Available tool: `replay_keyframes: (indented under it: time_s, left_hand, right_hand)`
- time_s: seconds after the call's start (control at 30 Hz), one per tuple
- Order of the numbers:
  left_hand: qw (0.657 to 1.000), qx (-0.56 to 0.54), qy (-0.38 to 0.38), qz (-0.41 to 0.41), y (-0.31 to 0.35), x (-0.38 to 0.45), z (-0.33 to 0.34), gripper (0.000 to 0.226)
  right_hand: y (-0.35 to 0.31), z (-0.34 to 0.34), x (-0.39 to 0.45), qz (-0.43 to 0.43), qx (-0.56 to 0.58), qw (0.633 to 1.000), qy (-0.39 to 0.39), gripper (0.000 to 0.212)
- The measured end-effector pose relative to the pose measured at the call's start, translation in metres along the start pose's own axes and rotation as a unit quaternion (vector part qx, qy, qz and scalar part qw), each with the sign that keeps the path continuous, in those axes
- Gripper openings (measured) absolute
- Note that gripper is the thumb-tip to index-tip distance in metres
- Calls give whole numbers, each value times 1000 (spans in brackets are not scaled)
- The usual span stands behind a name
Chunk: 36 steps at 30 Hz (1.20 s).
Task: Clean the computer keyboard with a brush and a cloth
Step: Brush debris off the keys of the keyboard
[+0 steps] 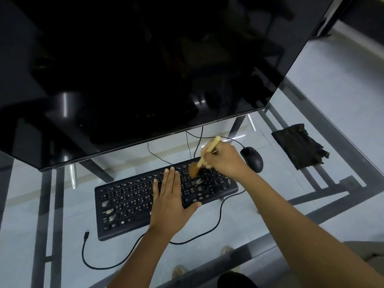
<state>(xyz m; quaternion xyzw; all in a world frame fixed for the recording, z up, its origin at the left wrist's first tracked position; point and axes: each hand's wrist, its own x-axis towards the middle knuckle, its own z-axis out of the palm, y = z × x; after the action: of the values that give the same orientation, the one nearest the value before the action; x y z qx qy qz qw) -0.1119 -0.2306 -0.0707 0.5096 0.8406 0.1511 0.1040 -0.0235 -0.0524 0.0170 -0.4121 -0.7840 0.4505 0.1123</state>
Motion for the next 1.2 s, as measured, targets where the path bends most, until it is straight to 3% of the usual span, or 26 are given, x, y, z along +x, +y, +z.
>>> replay_keyframes:
  time_s: [0.07,0.13,0.17,0.23,0.3,0.37,0.43,0.47,0.53,0.6,0.67,0.7,0.73,0.8,0.87,0.97,1.0,1.07,1.13,1.2]
  left_hand:
    - [1000,2,-1,5,1,1,1,105]
    - [1000,0,-3,6,2,0,1,105]
    - [1000,1,-5,7,2,1,2,105]
    - [1000,5,-8,10,2,2,3,105]
    - [1000,11,-6,11,0,1,4,105]
    - [1000,14,-8,14,1,1,5,104]
    - [1000,17,-4,17,1,1,5,104]
    - [1000,17,-3,19,1,1,6,103]
    - [1000,18,-6,20,0,0,7,103]
    - [1000,24,-6,18,-1,-1,8,103]
    - [999,29,-8,16,-1,-1,7,103]
    - [999,29,-8,16,0,-1,7,103]
    - [999,30,-7,16,0,-1,7,103]
    - [999,34,-10,17,0,-1,7,103]
    - [999,37,-11,17,-1,-1,8,103]
    - [999,37,-11,17,0,-2,8,103]
    - [999,38,-8,18,0,-2,8,103]
    - [999,39,-8,20,-1,-1,8,102]
    - [999,41,-8,19,-2,-2,9,102]
    - [999,41,-11,17,-1,-2,9,103]
  right_hand:
    - [3,0,-1,-9,-68,998,5,10]
    - [5,-4,-1,-39,-73,989,123,11]
    - [6,-8,0,-40,-51,988,137,10]
    - [10,-14,2,-17,-6,997,75,8]
    - [12,-12,1,-10,-55,998,19,8]
    - [20,-13,1,-44,-102,989,101,8]
    - [22,-19,-1,-66,-59,982,169,9]
    - [24,-23,-2,-64,-25,985,158,10]
    - [23,-29,-3,-6,17,999,43,11]
    - [25,-28,-7,15,-45,999,-22,12]
    - [23,-29,-6,-22,-106,990,87,8]
    - [21,-32,-7,-31,-84,988,125,6]
    - [21,-35,-7,-34,-65,989,126,6]
    - [19,-39,-7,-11,-33,999,29,9]
    - [19,-36,-12,-4,-93,995,-45,11]
    - [17,-35,-14,-30,-109,990,79,9]
    - [18,-37,-15,-33,-90,993,75,9]
    - [19,-39,-16,-23,-68,997,-22,10]
    - [17,-34,-21,-24,-144,984,-103,10]
    - [18,-32,-21,-49,-170,984,-16,11]
